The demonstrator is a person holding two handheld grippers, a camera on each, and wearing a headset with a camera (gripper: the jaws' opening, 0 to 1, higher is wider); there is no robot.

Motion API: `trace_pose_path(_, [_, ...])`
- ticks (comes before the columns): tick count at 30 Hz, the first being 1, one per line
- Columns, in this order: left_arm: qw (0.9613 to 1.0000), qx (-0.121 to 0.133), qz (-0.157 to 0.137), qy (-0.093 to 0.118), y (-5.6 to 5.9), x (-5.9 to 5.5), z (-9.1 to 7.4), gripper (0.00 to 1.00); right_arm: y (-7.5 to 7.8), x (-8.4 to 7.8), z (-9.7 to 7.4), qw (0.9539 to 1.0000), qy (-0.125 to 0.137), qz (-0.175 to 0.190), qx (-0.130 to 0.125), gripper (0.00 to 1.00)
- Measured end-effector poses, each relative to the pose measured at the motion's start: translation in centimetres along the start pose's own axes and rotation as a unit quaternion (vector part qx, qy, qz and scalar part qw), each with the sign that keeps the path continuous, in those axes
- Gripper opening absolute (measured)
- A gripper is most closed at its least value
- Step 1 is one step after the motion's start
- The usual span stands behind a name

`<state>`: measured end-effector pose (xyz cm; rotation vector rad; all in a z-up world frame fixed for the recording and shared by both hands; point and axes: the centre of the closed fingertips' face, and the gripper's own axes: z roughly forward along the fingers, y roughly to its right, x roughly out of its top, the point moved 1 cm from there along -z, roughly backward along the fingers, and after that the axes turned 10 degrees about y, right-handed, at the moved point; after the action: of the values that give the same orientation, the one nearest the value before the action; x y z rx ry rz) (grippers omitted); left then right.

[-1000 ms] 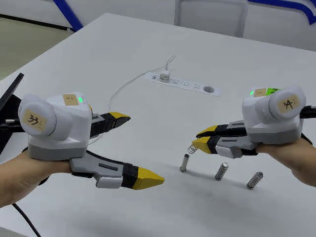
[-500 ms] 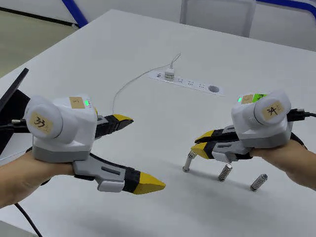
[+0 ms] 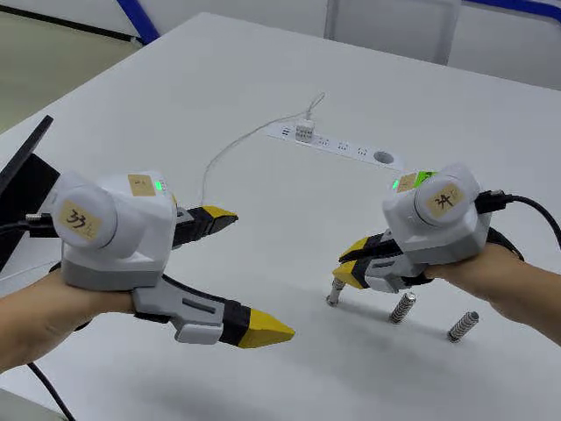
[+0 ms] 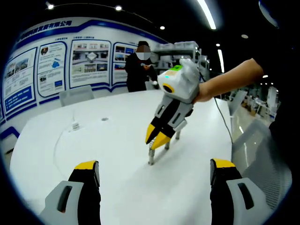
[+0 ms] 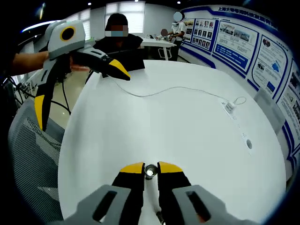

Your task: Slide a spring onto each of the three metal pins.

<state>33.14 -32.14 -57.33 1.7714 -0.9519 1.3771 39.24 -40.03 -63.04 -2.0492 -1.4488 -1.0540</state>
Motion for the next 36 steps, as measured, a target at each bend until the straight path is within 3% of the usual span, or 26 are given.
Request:
trace_pose_path(16, [0.9999,-0.005,-0.007,-0.007,0.4,-0.8,0.1,1.0,-0.3,-1.4,1.2,0.9997,-0.024,0.001,0.006,0.11])
trace_pose_path(36, [0.9999,-0.006,-0.007,-0.008,0.3,-0.7,0.2,1.0,-0.1,-1.9,1.8,0.9994,-0.024,0.024,-0.004,0.13])
